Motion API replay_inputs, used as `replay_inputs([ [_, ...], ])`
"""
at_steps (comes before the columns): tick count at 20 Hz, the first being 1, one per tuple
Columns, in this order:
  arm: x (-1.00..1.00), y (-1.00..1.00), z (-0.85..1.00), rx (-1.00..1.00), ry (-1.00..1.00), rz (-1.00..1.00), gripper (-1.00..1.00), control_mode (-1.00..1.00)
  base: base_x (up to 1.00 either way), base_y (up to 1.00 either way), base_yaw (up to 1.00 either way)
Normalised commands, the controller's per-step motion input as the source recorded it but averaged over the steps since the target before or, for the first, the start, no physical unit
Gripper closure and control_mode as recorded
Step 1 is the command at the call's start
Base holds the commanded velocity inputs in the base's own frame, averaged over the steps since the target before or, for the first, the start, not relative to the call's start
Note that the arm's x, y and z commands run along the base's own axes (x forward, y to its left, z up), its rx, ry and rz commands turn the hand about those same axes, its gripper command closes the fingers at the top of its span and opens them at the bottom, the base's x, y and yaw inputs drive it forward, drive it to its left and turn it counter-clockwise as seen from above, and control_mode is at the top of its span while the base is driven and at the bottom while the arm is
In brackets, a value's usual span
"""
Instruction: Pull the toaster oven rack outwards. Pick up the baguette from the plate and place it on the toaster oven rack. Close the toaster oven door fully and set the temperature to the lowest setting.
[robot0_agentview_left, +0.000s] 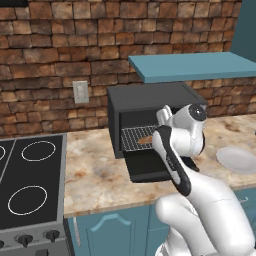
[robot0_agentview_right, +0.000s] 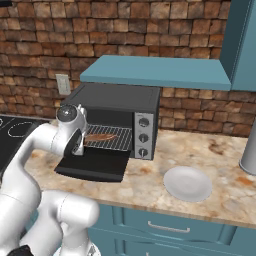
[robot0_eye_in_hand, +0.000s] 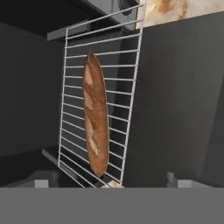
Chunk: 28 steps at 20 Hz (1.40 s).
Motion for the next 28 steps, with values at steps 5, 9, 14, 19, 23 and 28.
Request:
replay_inputs([
  [5, -0.06, -0.65, 0.09, 0.0, 0.33, 0.07, -1.0, -1.0, 0.0, 0.0, 0.0],
  [9, 0.0, -0.38, -0.22, -0.03, 0.3, 0.29, -1.0, -1.0, 0.0, 0.0, 0.0],
  [14, 0.13, -0.01, -0.63, -0.08, 0.14, 0.37, -1.0, -1.0, 0.0, 0.0, 0.0],
  [19, 0.3, 0.0, -0.55, -0.11, 0.02, 0.27, -1.0, -1.0, 0.0, 0.0, 0.0],
  [23, 0.24, 0.04, -0.45, -0.13, 0.0, 0.12, -1.0, -1.0, 0.0, 0.0, 0.0],
  [28, 0.11, 0.0, -0.4, -0.13, -0.04, 0.06, -1.0, -1.0, 0.0, 0.0, 0.0],
])
